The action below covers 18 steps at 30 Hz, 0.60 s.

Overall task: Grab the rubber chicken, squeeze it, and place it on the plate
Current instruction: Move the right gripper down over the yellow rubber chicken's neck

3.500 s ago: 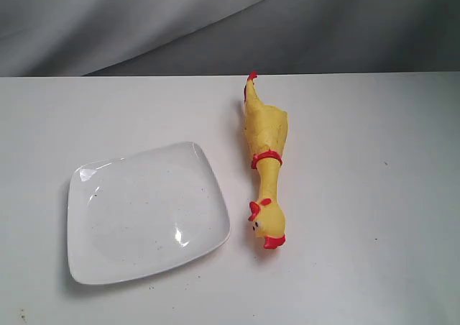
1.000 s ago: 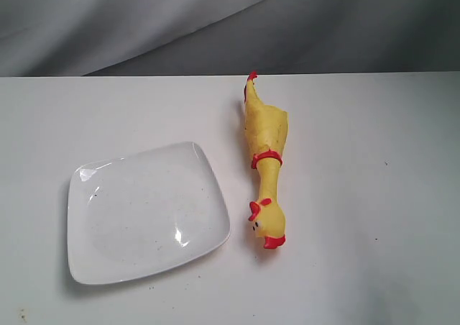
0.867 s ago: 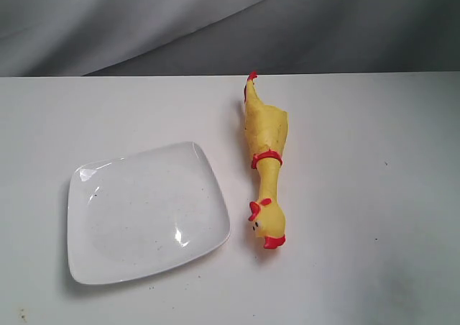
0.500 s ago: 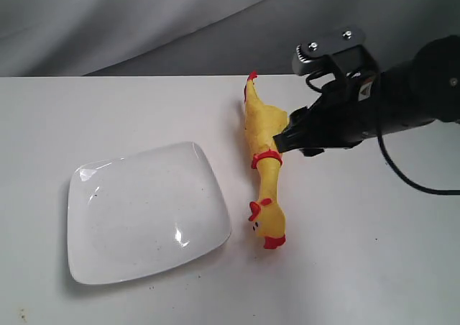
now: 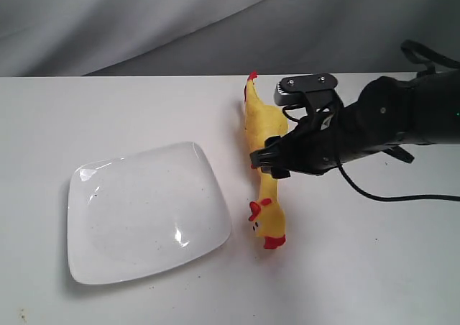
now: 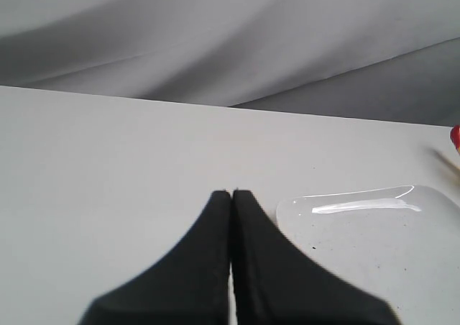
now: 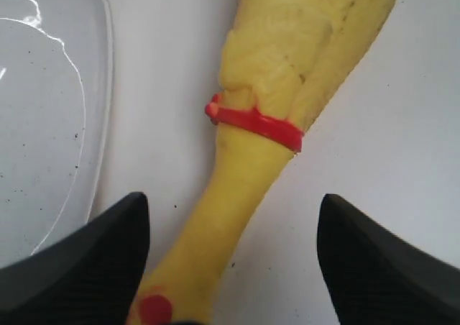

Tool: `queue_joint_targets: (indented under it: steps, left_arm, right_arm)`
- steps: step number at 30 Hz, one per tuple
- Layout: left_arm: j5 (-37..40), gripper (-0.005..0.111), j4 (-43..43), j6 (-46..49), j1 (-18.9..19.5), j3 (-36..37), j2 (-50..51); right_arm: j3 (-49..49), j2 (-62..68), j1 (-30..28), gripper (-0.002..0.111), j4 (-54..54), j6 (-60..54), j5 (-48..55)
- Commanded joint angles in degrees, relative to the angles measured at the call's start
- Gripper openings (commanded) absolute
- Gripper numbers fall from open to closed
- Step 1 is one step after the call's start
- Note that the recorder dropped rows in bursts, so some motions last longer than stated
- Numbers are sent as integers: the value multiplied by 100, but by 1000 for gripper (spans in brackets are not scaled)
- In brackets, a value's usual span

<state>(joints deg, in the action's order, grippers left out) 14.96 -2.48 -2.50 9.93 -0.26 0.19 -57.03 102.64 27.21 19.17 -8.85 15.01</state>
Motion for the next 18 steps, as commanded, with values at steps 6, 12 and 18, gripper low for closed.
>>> queue_joint_targets:
  steps: [6, 12, 18]
  left_arm:
    - [2, 1, 9, -22, 11, 26, -19]
    - [2, 1, 9, -22, 11, 26, -19]
    - [2, 1, 9, -22, 11, 26, -19]
  right_arm:
    - [-1040, 926, 364, 58, -726, 930, 685]
    - [-1040, 537, 364, 58, -1438, 1569, 948]
    - [-1040, 722, 364, 57, -2195, 2442, 1003]
